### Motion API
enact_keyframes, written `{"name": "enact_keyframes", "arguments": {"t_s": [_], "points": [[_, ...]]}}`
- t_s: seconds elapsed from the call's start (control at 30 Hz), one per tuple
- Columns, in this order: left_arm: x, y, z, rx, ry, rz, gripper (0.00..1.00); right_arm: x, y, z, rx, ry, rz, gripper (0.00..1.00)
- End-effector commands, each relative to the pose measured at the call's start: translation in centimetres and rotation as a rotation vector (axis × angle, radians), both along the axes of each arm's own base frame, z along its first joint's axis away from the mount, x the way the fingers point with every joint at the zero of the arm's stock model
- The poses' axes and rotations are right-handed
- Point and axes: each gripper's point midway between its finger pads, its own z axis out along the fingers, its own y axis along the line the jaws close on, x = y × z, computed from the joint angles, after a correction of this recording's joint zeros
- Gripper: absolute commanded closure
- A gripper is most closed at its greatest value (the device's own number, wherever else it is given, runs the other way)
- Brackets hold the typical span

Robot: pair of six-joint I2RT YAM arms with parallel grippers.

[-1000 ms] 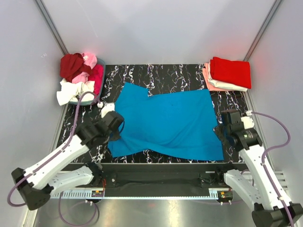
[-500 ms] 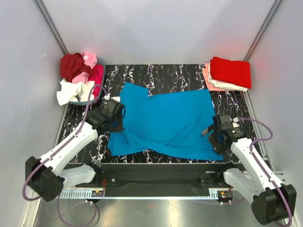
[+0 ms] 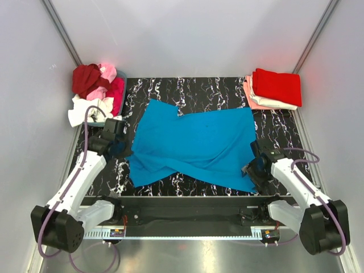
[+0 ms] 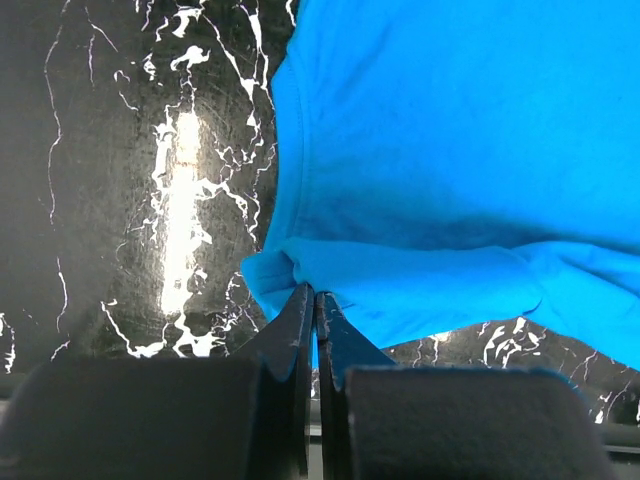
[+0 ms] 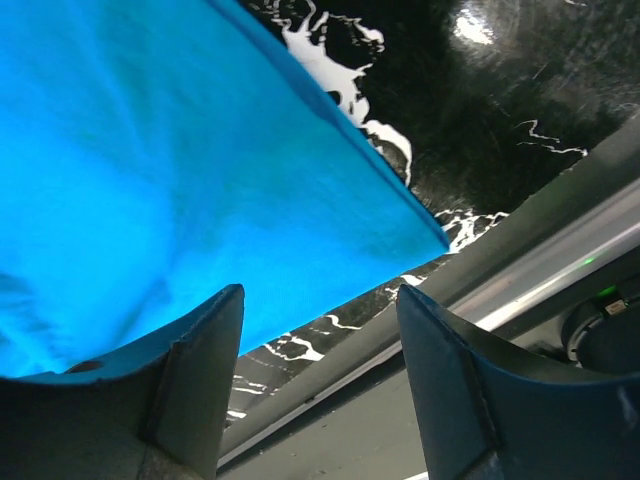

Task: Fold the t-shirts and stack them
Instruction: Fold the tshirt

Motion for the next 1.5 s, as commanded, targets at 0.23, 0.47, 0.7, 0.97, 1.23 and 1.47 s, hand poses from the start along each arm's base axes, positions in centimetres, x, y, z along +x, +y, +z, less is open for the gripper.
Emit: {"name": "enact_keyframes", "arguments": {"t_s": [0.23,0.47,0.7,0.97,1.23,1.47], "points": [[2.5,1.6,0.3,-0.083,-0.043,0.013,0.99,-1.0,1.8,-2.1,0.104,0.058,-0.052,0.38],[3.5,2.1,0.7,-0.134,-0.063,0.025,0.99,-0.2,1.7,-2.3,0.069,0.106,-0.025,0.41],[3.4,2.1,-0.4,-0.145,-0.052,0.02,1.0,0.5,0.7,-2.1,0.013,0.071,-0.028,0.62],[3.2,1.9,0.0,-0.156,-0.069,0.013,1.0,1.4,0.4,-1.9,-0.011,0.037,0.023,1.0],[0.0,-0.5,4.4,-0.279,-0.128,-0.054,1.0,1.9,-2.1,5.7,-0.104,-0.18,0.021,1.0],[-4.5,-1.8,6.1,-0.344,-0.123,-0.086,1.0,-0.5,-2.5,8.9,-0.063,-0.278,-0.014,1.0]]}}
